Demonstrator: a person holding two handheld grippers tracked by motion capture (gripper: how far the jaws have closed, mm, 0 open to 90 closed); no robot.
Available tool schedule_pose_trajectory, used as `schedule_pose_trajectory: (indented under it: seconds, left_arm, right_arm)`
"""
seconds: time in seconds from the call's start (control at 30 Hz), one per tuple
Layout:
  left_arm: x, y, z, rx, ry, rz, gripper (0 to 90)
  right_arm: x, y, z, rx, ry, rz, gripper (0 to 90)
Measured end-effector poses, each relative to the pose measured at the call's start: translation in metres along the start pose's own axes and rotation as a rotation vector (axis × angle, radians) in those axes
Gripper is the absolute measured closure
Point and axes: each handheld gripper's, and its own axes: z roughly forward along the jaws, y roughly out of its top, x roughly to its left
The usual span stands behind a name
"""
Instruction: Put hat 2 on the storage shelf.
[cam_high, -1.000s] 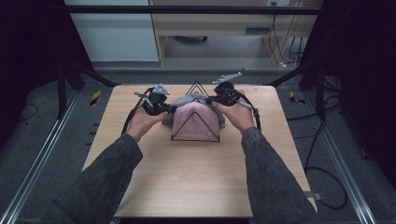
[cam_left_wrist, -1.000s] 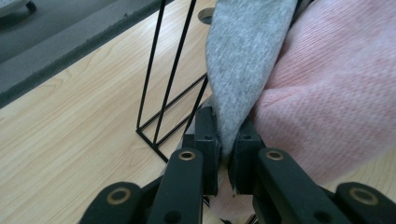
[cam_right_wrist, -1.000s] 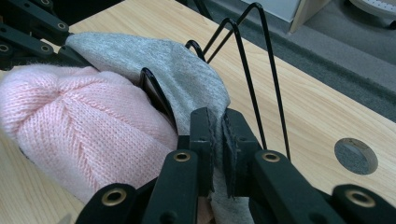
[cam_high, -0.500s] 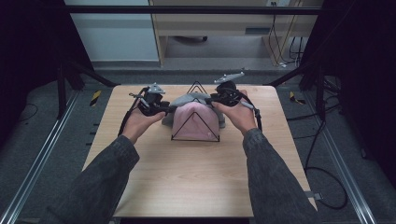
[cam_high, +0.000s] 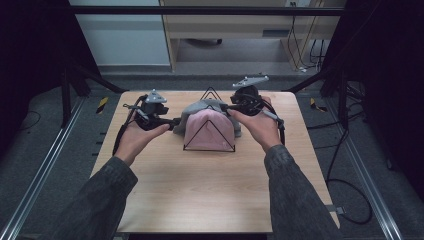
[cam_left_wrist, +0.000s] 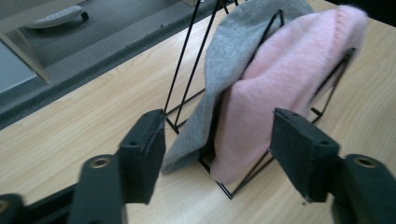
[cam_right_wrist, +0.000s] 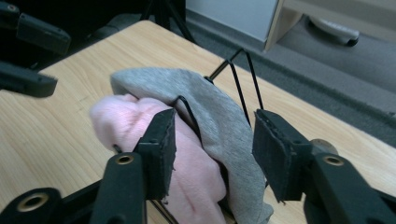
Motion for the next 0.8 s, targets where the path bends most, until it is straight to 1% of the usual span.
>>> schedule_pose_trajectory:
  seconds: [0.1,0.17,0.23,0.33,0.43,0.53,0.6,0.7,0.8]
  left_arm:
    - [-0.006,-0.003,-0.012,-0.011,-0.003,-0.007,26.8]
    - [-0.01,-0.004,-0.018,-0.008,-0.004,-0.009,22.1]
    - [-0.013,-0.005,-0.022,-0.008,-0.01,-0.009,18.2]
    - [-0.018,-0.006,-0.029,-0.019,-0.014,-0.006,15.2]
    - [-0.023,-0.007,-0.032,-0.02,-0.027,-0.006,13.1]
    - [-0.028,-0.009,-0.032,-0.014,-0.041,0.009,11.2]
    - [-0.033,-0.011,-0.032,-0.01,-0.044,0.019,9.1]
    - [-0.038,-0.015,-0.032,-0.011,-0.055,0.029,7.5]
    - [-0.042,-0.024,-0.035,-0.011,-0.062,0.04,6.3]
  right_arm:
    - [0.007,0.003,-0.01,-0.024,-0.001,-0.001,44.6]
    - [0.011,0.004,-0.015,-0.037,-0.004,-0.001,42.2]
    - [0.015,0.004,-0.018,-0.039,-0.007,0.001,38.8]
    - [0.019,0.004,-0.022,-0.041,-0.009,-0.001,34.4]
    - [0.02,0.003,-0.025,-0.038,-0.002,0.001,28.6]
    - [0.021,0.002,-0.029,-0.039,0.0,-0.011,24.1]
    - [0.02,0.0,-0.032,-0.047,0.005,-0.011,21.4]
    - [0.019,-0.004,-0.036,-0.048,-0.003,-0.011,19.3]
    - [0.019,-0.012,-0.038,-0.044,-0.011,0.011,16.6]
